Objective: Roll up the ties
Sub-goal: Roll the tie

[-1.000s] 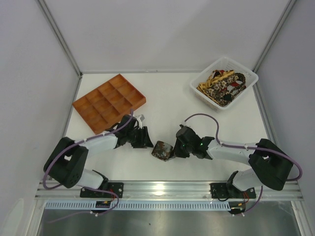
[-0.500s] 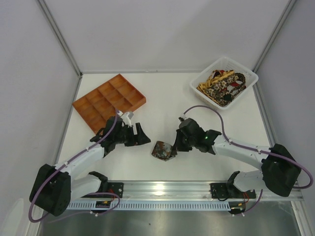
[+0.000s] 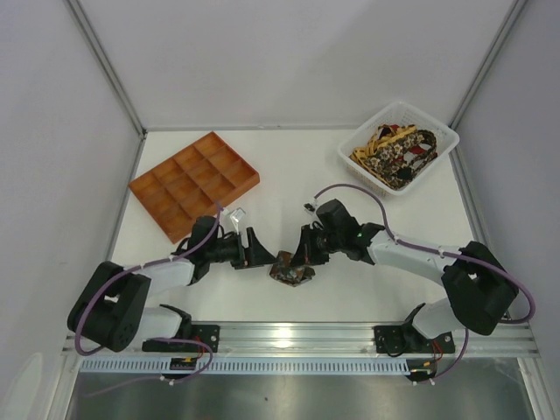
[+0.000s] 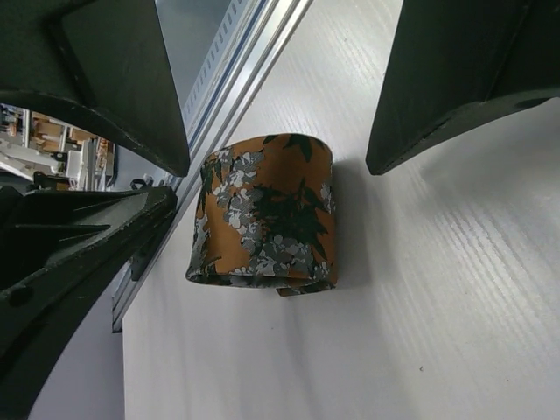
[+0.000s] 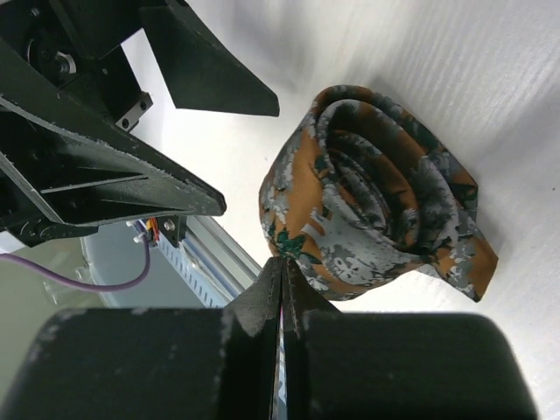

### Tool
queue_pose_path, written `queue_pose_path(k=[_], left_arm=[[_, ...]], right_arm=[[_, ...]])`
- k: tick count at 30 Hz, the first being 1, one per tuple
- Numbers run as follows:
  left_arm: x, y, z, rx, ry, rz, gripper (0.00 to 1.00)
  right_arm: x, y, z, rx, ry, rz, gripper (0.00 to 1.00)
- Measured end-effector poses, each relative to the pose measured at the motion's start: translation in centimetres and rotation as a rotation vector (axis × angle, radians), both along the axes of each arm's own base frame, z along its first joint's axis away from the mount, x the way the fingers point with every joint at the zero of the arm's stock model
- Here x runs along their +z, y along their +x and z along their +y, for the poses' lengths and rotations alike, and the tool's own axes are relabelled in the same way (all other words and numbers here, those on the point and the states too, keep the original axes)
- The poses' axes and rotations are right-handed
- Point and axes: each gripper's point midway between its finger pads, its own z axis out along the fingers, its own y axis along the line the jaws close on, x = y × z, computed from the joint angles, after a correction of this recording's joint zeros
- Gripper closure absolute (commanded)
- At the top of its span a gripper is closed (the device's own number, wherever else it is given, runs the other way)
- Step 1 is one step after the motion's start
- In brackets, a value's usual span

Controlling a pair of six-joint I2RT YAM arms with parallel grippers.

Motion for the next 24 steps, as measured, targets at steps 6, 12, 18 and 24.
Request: queue_pose_path(k=[6, 12, 18, 24], left_arm=[[-0.5, -0.1, -0.7, -0.006, -0.043, 0.002, 0.11], [-0.4, -0.3, -2.0, -0.039, -0.070, -0.024, 0.11], [-1.0, -0.6, -2.2, -0.046, -0.062, -0.026, 0.11], [-1.7, -1.2, -2.4, -0.065, -0.029, -0.033, 0.04]], right_arm=[[-0.9, 0.5, -0.8, -0.016, 0.032, 0.032, 1.00], [-2.5, 0.1, -1.4, -0.005, 0.041, 0.079, 1.00], [-2.7, 0.0, -1.4, 0.008, 0.062, 0.080, 1.00], [-3.7, 0.2, -1.9, 0.009, 0.056, 0.097, 1.00]])
